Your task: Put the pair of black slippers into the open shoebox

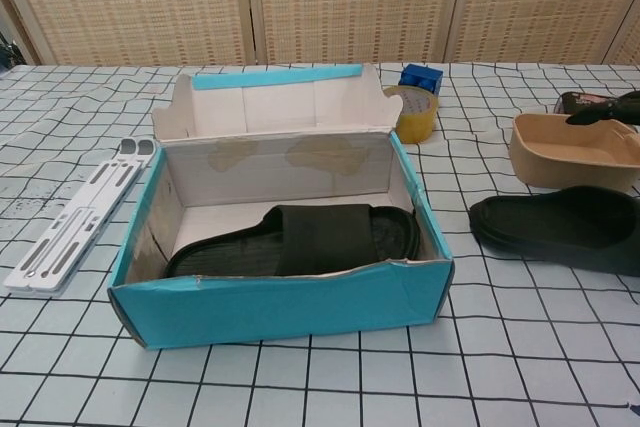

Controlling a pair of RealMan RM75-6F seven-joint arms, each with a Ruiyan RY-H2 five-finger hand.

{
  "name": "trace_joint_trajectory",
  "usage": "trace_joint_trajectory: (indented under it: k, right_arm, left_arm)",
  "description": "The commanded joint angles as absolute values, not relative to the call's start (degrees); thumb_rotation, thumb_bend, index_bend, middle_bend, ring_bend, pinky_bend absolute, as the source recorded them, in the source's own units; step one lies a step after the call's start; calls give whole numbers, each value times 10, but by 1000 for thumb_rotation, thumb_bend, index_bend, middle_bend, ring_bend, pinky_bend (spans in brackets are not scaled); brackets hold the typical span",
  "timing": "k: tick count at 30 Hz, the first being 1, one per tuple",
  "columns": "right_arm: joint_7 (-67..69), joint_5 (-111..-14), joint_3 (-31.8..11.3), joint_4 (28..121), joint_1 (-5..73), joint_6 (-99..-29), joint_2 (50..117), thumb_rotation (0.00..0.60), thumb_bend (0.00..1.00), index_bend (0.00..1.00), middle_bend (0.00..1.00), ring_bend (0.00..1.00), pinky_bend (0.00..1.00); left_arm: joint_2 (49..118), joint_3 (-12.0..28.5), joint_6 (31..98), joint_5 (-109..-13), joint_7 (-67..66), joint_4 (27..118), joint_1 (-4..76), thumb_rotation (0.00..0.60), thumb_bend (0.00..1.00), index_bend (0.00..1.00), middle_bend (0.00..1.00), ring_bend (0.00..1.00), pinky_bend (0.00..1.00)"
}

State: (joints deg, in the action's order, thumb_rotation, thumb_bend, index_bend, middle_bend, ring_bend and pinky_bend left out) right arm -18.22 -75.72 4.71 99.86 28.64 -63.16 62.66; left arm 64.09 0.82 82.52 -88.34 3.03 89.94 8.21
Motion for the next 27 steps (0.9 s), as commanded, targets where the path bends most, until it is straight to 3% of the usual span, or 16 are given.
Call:
trace_joint_trajectory:
  k: [1,11,27]
  right_arm:
    - [-177,-759,50,976,276,-628,636,600,117,57,101,0,102]
    - [-158,-721,46,931,273,-568,664,600,117,62,122,0,102]
    - [-168,-717,26,910,263,-571,670,600,116,51,120,0,102]
  left_arm:
    - [641,8,826,-884,30,900,82,600,530,251,199,198,404]
    - [639,8,824,-883,36,899,82,600,530,251,200,198,404]
    - [640,8,821,-882,32,899,83,600,530,252,200,198,404]
